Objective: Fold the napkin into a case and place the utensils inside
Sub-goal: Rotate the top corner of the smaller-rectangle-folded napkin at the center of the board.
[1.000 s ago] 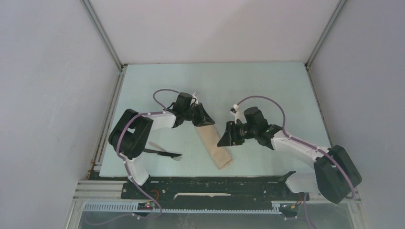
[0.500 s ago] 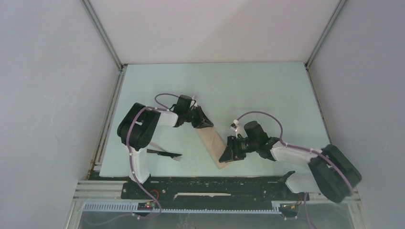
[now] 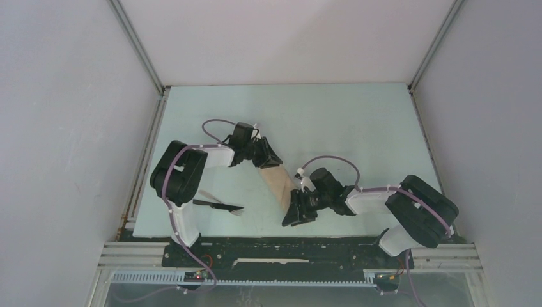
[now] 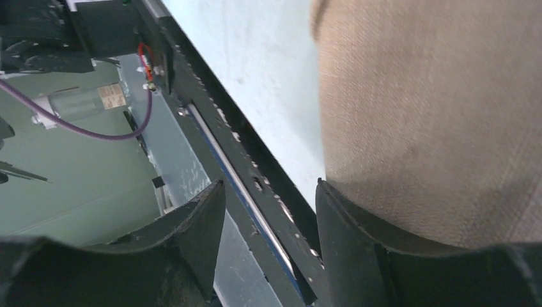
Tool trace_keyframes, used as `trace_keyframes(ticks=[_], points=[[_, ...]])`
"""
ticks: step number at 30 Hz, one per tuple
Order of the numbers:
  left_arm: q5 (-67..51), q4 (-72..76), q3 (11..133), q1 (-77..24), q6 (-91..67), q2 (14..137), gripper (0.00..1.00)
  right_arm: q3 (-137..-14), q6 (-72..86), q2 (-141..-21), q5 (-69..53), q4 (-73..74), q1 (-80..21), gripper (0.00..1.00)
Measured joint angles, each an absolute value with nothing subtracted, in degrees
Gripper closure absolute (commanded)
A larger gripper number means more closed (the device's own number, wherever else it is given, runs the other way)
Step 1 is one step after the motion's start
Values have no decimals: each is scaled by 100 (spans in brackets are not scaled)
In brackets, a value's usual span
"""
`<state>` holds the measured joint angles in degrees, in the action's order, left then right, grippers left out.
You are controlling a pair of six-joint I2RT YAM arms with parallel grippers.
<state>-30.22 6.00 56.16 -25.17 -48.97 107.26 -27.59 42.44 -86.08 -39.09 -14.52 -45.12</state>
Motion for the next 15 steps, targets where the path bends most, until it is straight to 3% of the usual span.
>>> trace_keyframes(ticks=[8,15], points=[[-2978,567,5747,-2390,-4947,11002,57,-2561,4178,-8359,-3636,-928,-4119,38],[-2766,314,5238,-2331,-4901,10027,33,-3114,3778,-7738,-2421,1127,-3177,34]])
